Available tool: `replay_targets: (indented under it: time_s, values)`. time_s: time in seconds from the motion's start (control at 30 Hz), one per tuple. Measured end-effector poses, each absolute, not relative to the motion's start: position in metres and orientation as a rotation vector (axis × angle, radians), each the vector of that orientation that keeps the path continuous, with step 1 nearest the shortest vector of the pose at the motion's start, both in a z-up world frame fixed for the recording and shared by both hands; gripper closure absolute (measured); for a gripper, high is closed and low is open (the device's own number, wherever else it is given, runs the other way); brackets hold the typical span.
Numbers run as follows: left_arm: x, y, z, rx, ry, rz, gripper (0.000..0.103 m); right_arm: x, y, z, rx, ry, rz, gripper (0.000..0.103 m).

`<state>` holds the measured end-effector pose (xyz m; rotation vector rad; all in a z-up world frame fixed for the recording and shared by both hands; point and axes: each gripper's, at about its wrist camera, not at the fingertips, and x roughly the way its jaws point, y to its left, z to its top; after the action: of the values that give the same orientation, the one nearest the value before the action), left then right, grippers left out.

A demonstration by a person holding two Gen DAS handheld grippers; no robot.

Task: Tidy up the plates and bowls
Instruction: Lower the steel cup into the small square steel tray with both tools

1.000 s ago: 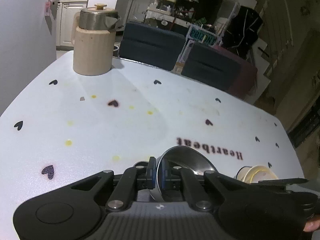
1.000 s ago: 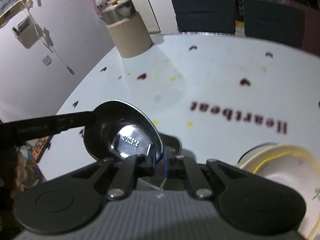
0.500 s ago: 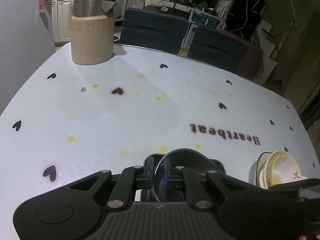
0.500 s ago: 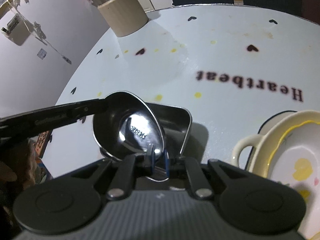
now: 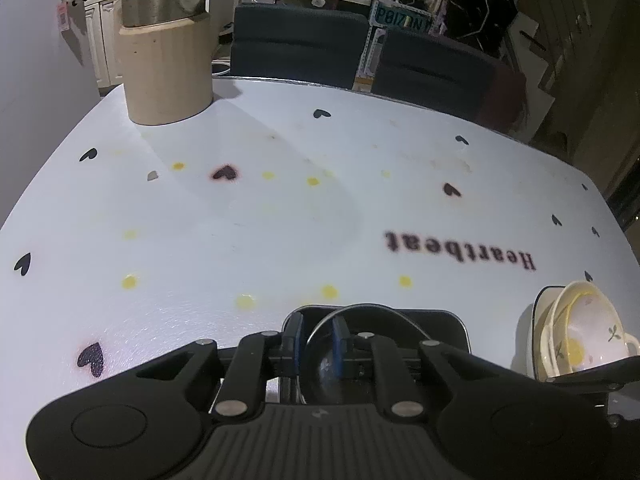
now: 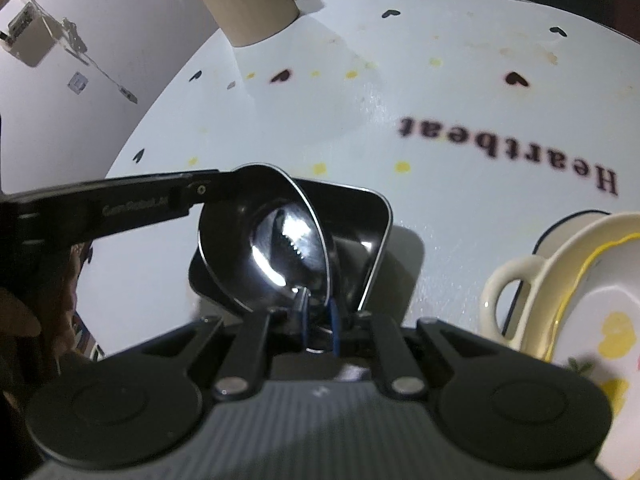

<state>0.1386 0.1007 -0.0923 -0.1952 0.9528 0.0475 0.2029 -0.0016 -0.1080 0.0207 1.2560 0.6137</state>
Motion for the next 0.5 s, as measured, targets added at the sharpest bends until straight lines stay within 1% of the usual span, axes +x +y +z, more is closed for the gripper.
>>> replay_targets:
  time_s: [0.43,0.5]
  values:
    - [0.1456,0.0979,-0.0994,-0.185,0.971,0.044,0.085,0.2037,0.0026,-0.1122,0.017,1.264,0.608,0.089]
    - [0.1467,0.0986,-0.1003,-0.190,0.973,0.044,0.085,0.2043,0.0025,-0.1130,0.022,1.267,0.608,0.086]
